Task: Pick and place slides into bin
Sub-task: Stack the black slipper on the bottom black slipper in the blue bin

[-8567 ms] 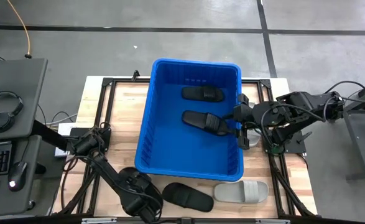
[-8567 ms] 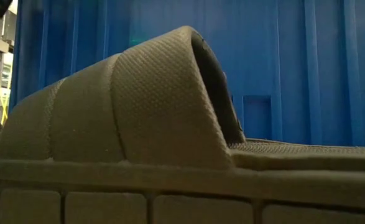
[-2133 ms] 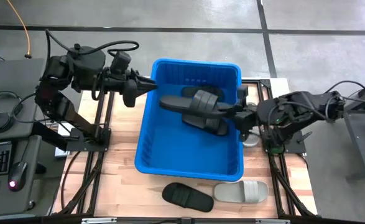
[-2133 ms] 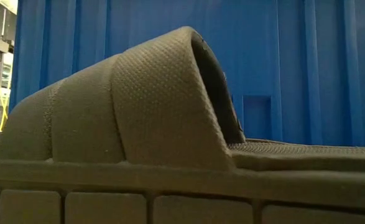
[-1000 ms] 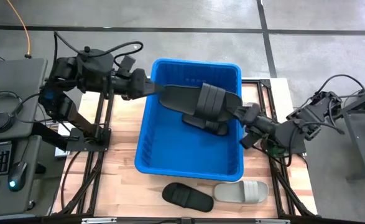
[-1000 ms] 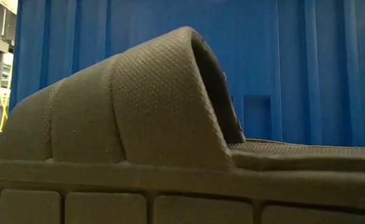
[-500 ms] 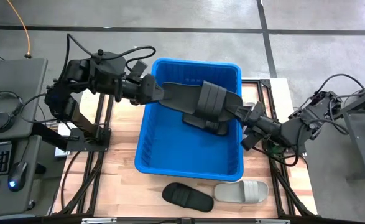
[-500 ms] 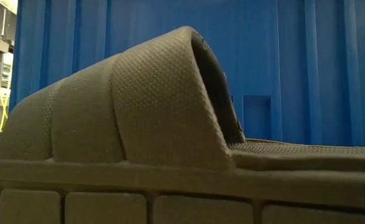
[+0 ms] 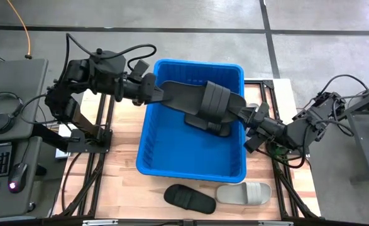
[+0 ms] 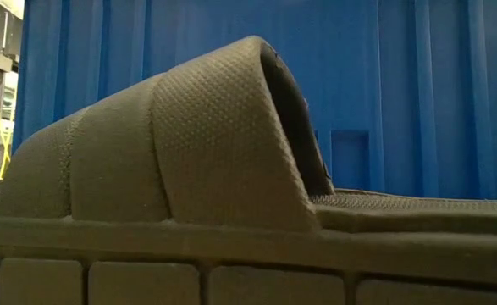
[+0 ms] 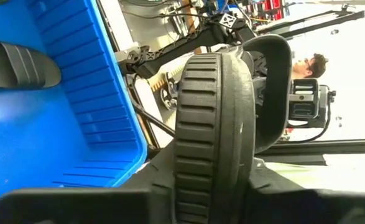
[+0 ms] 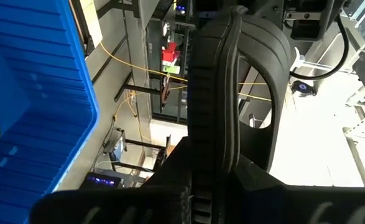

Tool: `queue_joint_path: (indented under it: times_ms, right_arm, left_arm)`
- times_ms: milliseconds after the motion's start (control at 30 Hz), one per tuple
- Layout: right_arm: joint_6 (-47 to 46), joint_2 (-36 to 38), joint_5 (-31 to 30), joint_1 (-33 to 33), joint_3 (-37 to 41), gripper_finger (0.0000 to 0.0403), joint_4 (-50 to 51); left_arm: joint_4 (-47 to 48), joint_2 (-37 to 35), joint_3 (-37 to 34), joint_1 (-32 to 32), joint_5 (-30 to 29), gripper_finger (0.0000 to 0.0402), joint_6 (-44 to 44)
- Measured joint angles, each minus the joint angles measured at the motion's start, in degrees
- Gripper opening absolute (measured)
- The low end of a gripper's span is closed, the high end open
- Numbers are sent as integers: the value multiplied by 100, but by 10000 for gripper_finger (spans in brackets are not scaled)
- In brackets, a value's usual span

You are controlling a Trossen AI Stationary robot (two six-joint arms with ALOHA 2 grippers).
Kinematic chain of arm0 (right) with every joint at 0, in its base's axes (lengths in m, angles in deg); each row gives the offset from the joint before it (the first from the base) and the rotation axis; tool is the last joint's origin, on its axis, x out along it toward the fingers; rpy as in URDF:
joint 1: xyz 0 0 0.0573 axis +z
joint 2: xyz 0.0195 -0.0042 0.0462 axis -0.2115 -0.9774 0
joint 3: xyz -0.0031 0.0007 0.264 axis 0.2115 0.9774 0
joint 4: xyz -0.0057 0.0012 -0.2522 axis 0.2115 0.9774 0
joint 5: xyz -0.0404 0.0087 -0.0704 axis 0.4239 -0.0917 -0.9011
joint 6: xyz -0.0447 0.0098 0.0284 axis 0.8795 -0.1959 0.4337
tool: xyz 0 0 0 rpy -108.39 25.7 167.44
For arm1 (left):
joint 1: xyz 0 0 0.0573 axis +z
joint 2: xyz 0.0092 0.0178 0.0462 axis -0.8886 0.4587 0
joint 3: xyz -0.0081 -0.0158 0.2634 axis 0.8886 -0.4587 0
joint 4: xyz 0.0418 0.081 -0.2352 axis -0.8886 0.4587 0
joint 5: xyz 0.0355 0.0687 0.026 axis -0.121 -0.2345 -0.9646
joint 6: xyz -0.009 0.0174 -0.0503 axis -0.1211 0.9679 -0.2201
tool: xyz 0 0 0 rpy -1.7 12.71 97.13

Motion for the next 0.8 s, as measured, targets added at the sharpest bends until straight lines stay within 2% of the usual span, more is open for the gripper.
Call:
queue_joint_path:
  times_ms: [167, 433, 600, 800]
  right_arm:
    - [-6, 0, 4, -1, 0, 22, 0]
    - [-152, 33, 292, 23, 0, 144, -142]
    - [-612, 204, -241, 28, 0, 214, -304]
    - [-1433, 527, -400, 220, 0, 256, -302]
  left_arm:
    - [-4, -4, 2, 0, -42, 60, 0]
    - [31, 0, 2, -2, -84, 59, -15]
    - [30, 0, 2, 0, -392, 59, -9]
    - [74, -10, 2, 343, -445, 59, 289]
